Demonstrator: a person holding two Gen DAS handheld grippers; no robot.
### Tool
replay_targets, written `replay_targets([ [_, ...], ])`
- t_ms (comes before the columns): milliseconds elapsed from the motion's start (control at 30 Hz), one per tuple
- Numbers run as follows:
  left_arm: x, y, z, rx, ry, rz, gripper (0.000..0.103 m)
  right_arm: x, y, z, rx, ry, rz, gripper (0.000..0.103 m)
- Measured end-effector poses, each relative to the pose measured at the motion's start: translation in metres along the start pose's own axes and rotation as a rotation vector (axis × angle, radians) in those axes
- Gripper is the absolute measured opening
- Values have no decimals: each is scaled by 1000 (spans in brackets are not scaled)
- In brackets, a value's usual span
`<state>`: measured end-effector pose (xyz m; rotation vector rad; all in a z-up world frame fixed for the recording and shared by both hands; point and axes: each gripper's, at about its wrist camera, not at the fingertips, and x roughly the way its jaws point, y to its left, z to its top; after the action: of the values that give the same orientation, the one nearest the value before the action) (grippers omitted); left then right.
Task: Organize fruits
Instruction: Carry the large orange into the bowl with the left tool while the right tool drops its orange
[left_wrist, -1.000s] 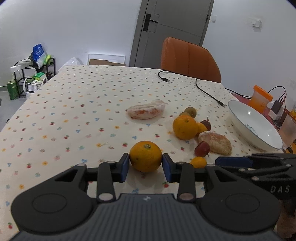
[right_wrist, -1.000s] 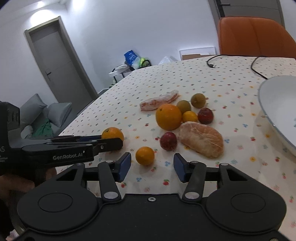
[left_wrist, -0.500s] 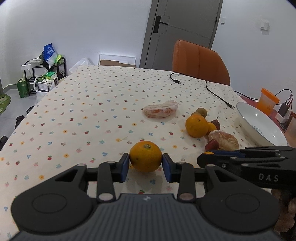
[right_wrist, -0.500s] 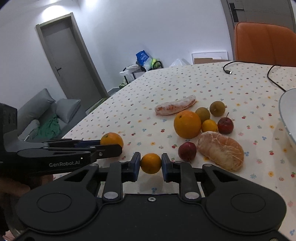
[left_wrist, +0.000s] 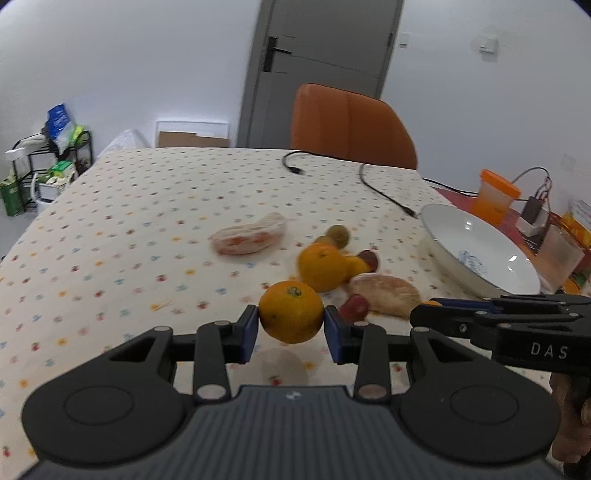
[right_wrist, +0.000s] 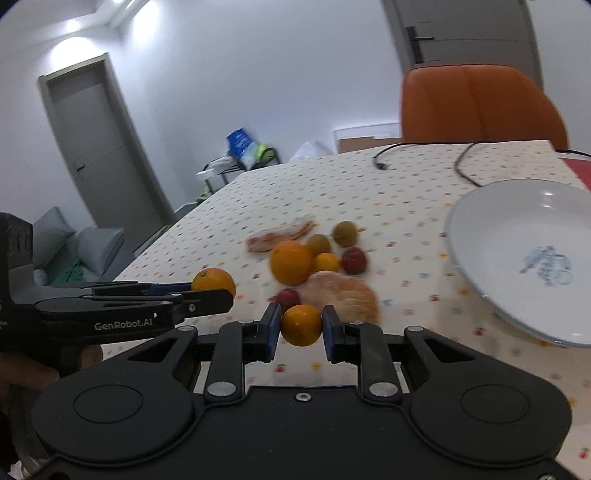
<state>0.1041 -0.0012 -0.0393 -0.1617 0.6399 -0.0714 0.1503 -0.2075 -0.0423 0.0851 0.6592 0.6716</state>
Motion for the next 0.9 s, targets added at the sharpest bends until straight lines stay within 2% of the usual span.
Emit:
replay_targets([
  [467, 15, -40, 15, 100, -2, -124, 37, -28, -33, -1, 63, -80, -121, 23],
  [900, 29, -82, 25, 186, 1, -208, 37, -60, -75, -7, 141, -158, -245, 23],
])
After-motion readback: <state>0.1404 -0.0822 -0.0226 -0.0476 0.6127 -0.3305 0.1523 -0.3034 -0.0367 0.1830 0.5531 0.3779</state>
